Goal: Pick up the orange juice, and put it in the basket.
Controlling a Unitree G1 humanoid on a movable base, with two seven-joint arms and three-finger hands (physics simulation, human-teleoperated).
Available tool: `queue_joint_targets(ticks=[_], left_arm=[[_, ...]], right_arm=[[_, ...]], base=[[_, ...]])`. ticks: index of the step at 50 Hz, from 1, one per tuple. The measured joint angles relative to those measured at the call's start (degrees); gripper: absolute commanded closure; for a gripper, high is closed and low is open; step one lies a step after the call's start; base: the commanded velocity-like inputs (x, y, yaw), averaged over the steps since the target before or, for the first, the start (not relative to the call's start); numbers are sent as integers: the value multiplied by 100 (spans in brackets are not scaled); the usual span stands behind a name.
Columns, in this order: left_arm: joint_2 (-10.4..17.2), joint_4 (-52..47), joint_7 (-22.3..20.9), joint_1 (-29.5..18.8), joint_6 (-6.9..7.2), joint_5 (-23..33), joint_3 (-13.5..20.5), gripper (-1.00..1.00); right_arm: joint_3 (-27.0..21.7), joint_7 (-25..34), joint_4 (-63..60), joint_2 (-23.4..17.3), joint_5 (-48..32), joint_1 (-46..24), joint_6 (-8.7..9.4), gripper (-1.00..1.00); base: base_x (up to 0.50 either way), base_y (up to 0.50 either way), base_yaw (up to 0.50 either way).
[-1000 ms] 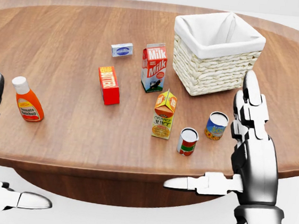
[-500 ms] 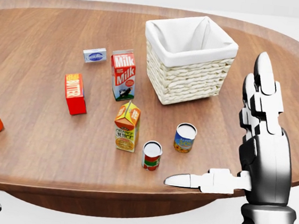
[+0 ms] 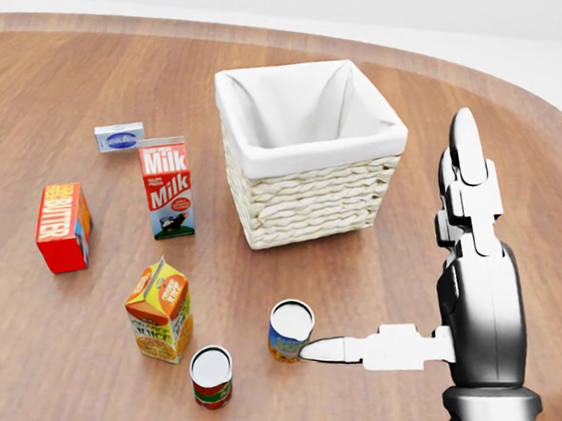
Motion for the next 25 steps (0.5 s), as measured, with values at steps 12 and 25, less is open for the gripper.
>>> queue_joint_targets(ticks=[12,25], left_arm=[[-6,0,-2,7,0,-22,9,-100],[-8,15,6,-30,0,-39,7,-100]], right_arm=[[63,121,-12,11,-169,30,0,-100],[142,209,-45,21,-327,41,0,-100]], base=[[50,-5,0],[50,0,0]])
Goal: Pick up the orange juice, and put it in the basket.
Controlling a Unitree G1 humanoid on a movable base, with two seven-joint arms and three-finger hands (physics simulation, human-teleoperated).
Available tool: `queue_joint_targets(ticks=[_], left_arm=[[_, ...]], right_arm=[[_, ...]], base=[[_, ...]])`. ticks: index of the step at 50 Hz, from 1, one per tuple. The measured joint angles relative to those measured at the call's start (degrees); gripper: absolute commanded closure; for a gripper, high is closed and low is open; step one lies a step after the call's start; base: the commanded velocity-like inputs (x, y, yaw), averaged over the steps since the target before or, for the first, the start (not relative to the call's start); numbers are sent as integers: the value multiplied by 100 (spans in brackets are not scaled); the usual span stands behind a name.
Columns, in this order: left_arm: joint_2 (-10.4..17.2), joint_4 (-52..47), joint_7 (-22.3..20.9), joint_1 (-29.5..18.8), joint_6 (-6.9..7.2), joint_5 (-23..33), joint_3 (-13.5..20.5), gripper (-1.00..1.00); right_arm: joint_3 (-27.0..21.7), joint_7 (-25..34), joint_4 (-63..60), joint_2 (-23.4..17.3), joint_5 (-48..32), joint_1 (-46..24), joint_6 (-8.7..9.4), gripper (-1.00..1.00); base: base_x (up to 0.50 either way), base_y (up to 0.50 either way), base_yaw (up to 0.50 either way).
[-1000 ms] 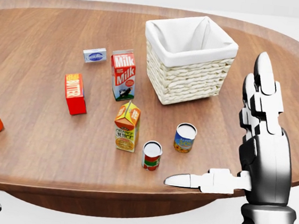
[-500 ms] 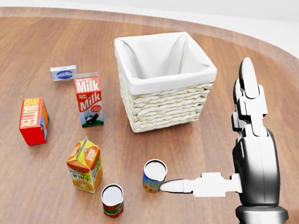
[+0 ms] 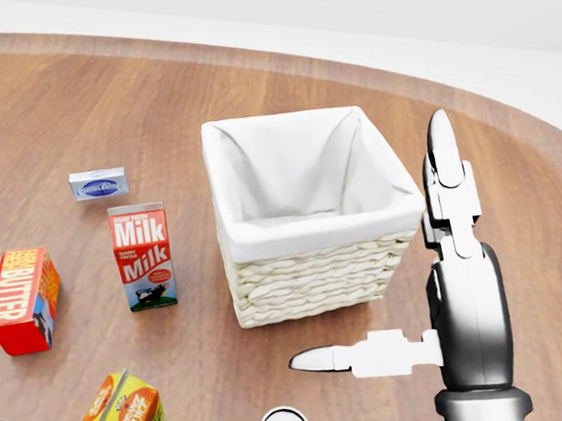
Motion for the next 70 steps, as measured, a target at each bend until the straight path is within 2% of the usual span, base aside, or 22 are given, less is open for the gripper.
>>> queue_joint_targets(ticks=[20,37,51,70], left_arm=[[0,-43,0,41,0,-27,3,-100],[-3,-21,-6,47,0,-21,-5,-100],[2,-3,2,41,0,-21,-9,-100],[8,25,22,35,0,-35,-15,-100]], right_arm=[[64,83,-22,15,-159,35,0,-100],[51,91,-238,11,-237,-75,0,-100],[360,460,-423,51,-937,-509,0,-100],[861,1199,-244,337,-2063,-1168,0,-100]], base=[[49,11,0],[1,0,0],[0,0,0],[0,0,0]])
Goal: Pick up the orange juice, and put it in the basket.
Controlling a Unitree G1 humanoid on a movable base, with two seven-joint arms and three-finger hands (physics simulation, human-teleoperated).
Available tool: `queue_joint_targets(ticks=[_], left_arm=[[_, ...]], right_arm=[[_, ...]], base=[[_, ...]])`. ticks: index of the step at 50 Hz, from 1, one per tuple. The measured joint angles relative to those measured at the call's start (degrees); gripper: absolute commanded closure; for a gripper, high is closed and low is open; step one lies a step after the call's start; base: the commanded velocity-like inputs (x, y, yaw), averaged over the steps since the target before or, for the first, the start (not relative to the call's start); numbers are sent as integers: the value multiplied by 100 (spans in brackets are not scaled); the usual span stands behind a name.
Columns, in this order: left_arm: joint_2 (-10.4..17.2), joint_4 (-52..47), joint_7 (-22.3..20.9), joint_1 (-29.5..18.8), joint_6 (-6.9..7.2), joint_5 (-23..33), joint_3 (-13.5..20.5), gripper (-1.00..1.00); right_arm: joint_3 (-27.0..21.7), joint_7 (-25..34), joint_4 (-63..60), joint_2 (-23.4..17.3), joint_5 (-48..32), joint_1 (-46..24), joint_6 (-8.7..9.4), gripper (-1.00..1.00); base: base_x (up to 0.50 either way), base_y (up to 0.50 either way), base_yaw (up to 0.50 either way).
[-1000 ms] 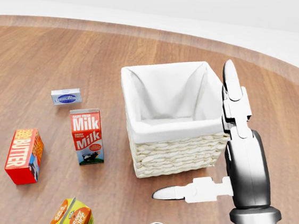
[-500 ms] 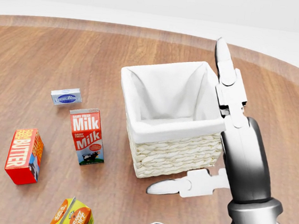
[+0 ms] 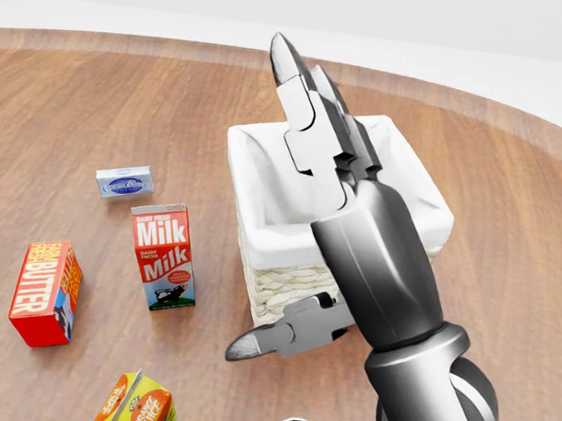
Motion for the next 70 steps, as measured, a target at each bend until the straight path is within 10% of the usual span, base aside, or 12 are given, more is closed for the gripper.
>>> queue_joint_targets(ticks=[70], left_arm=[[3,-5,27,-4,0,-44,10,-100]], right_arm=[[1213,1115,2400,1048,-2290,-337,-61,-100]], base=[[0,0,0]])
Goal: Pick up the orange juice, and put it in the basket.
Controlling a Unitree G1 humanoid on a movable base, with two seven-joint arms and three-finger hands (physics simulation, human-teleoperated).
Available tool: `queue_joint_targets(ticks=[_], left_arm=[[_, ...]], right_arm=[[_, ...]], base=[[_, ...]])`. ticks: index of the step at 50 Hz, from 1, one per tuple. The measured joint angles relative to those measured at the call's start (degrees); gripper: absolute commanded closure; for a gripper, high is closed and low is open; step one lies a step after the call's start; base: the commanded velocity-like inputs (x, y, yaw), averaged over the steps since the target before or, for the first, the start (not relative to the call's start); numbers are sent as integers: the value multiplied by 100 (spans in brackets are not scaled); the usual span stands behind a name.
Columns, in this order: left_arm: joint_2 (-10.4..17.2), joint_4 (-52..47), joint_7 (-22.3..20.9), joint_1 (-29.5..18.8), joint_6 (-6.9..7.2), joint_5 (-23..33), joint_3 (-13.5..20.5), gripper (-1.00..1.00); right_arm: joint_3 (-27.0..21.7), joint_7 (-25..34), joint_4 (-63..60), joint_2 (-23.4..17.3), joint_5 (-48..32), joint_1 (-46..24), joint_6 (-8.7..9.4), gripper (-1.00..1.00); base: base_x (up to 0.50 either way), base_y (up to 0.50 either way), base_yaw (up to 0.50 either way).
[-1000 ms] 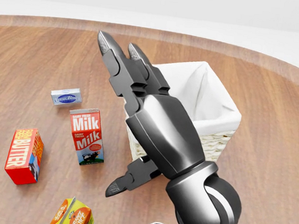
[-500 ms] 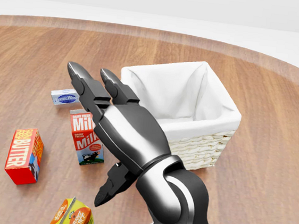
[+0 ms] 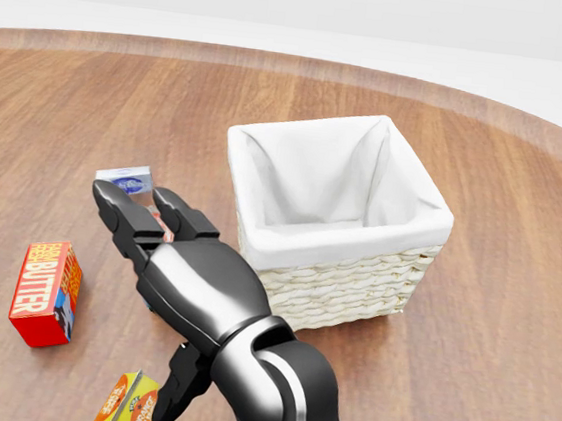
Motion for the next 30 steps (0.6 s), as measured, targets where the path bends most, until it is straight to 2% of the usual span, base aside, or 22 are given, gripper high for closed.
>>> queue_joint_targets(ticks=[11,30], left_arm=[[3,-4,8,0,0,-10,0,-100],[2,-43,15,1,0,-29,16,-100]], right_arm=[[172,-181,422,73,-22,141,-154,-100],[199,-727,1403,77,126,251,-575,-100]], base=[[0,0,0],[0,0,0]])
